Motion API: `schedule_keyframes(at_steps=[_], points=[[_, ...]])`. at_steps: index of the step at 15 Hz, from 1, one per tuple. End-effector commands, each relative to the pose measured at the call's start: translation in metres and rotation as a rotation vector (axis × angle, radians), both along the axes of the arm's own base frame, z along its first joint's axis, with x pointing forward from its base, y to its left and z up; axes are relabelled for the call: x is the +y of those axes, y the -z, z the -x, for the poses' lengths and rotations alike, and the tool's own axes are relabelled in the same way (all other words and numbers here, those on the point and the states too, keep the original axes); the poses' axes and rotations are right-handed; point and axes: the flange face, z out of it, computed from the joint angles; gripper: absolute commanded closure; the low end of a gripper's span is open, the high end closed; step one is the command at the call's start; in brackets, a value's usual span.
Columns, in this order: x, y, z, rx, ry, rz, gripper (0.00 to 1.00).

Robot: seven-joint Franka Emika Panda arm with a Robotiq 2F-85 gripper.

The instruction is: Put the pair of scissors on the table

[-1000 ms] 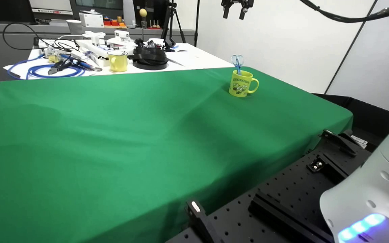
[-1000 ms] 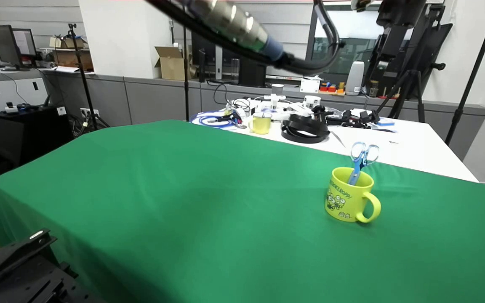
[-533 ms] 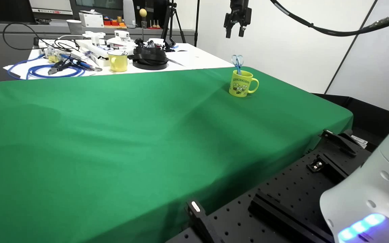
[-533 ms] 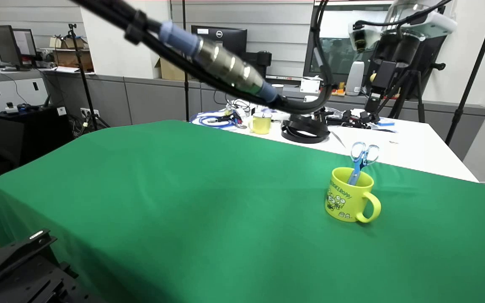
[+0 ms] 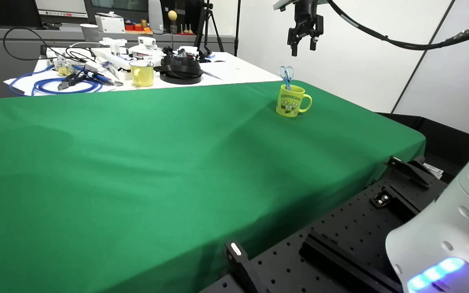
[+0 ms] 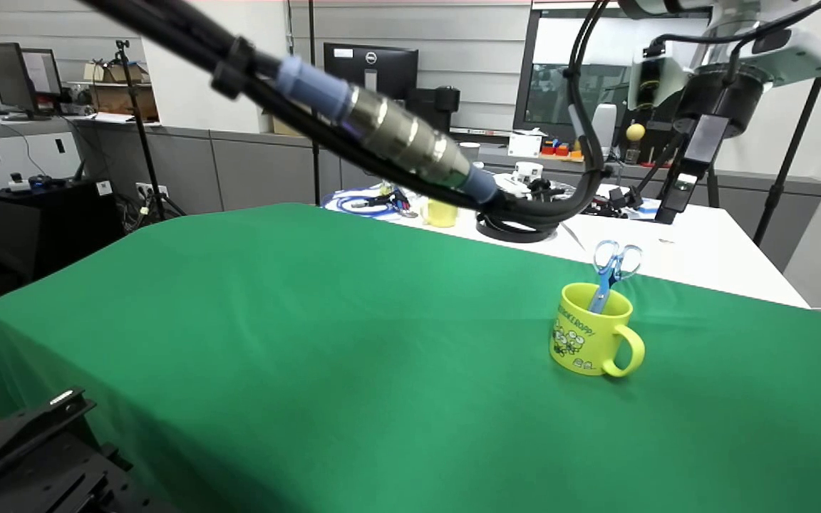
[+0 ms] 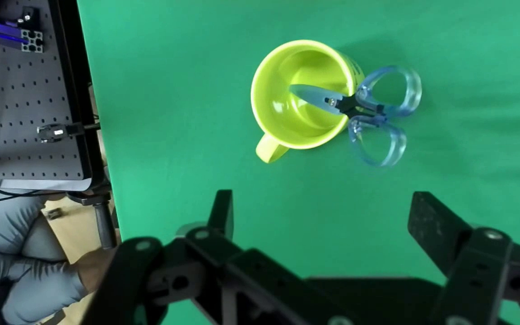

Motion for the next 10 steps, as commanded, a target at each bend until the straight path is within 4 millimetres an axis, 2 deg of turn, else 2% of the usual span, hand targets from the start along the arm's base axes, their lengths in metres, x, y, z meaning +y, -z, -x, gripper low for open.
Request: schedule_keyframes(at_steps=[1, 10], points=[[-0.003, 0.006, -0.005, -0.01, -0.026, -0.006, 0.0], [0.017, 0.031, -0.019, -0.006, -0.075, -0.016, 0.0]])
